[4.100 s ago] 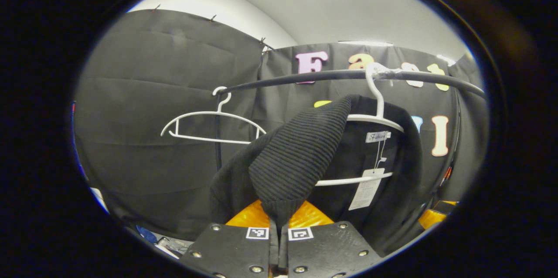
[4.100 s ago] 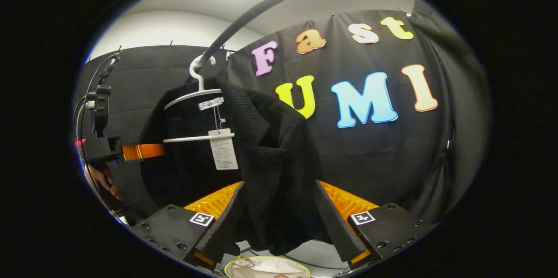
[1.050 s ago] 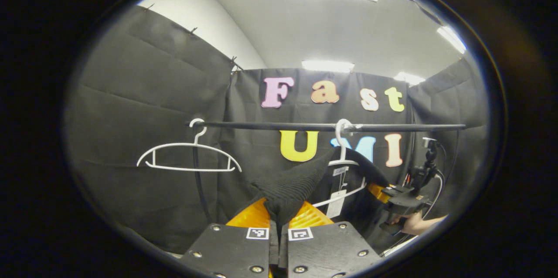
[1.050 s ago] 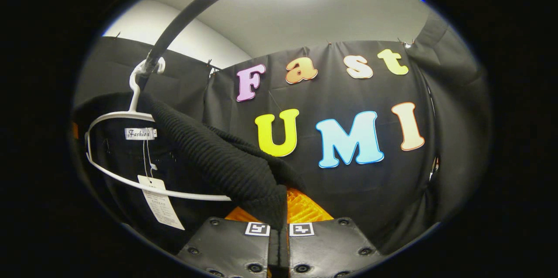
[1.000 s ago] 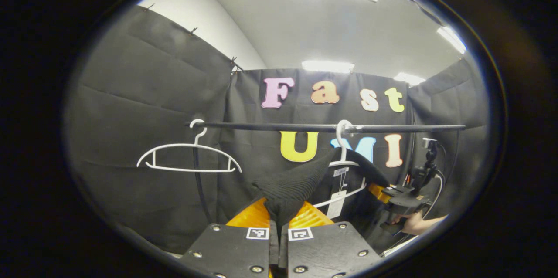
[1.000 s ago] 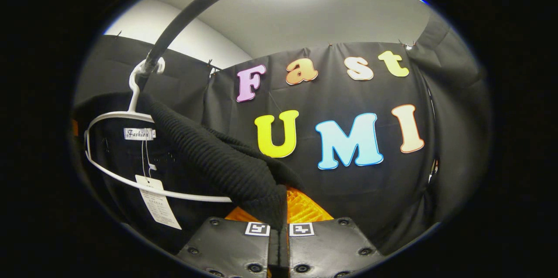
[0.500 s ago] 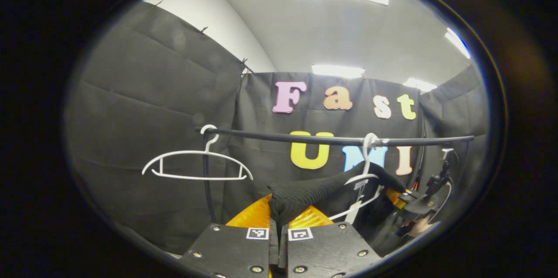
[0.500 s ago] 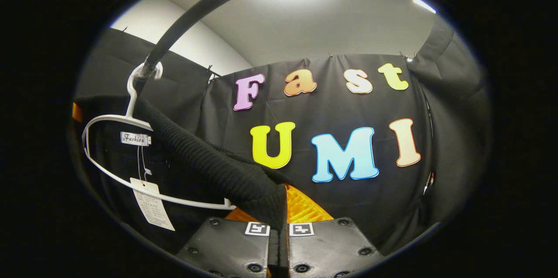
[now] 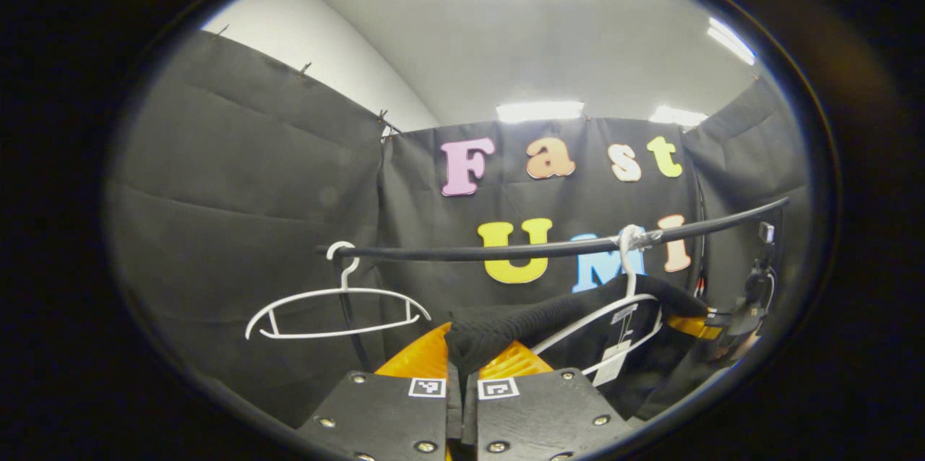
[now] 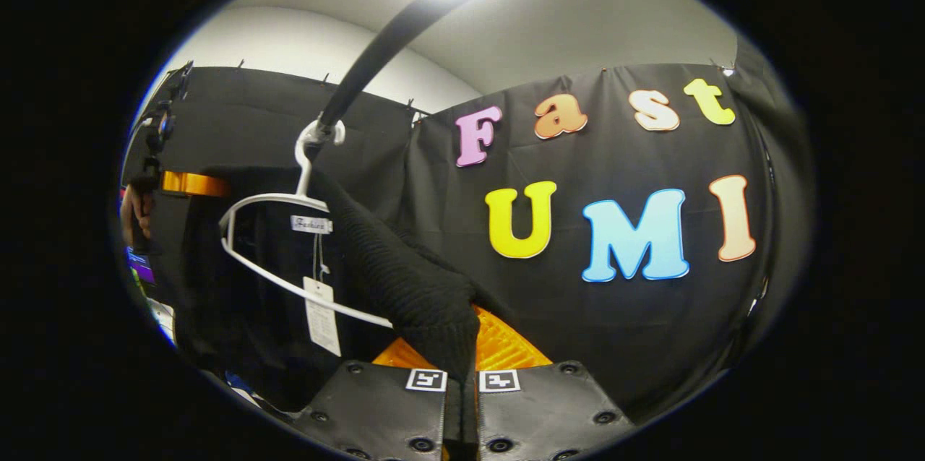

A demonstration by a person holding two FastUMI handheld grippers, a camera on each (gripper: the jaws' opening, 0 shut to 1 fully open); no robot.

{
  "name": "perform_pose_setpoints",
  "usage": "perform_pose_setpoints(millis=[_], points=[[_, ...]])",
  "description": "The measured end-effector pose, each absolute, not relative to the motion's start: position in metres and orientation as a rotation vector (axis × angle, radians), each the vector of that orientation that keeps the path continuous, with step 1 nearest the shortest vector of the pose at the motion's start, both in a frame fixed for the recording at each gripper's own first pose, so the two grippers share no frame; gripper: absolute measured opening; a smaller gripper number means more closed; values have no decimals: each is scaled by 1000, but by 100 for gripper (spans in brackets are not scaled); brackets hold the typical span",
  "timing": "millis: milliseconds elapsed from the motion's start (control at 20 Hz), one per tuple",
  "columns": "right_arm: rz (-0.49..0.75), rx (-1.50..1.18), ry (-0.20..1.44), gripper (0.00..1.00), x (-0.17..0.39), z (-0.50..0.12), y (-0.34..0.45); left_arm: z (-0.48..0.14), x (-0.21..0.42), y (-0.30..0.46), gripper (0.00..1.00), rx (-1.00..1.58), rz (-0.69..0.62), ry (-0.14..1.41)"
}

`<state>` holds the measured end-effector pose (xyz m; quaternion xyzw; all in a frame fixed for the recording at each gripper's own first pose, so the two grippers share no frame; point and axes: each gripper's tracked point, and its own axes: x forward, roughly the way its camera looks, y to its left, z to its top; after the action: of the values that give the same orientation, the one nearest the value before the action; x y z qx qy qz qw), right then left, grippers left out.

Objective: Grasp the clothes on the hanger with both hands and then place them into the laundry hamper below.

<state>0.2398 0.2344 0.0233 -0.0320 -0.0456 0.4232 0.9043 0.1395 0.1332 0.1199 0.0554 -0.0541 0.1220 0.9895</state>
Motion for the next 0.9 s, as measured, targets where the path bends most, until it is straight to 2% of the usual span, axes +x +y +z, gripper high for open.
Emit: perform_pose_setpoints(millis=[350,450,750,900], points=[[959,-2,-63,2,223,33,228,118,145,147,1,-52,197,-112],[874,-37,-135,2,237,39,219,118,147,143,1,-35,181,-114],[474,-228,-474,1,266,73,197,116,144,131,0,17,133,-170],[384,-379,-600,2,264,81,206,117,141,136,0,-10,135,-203]])
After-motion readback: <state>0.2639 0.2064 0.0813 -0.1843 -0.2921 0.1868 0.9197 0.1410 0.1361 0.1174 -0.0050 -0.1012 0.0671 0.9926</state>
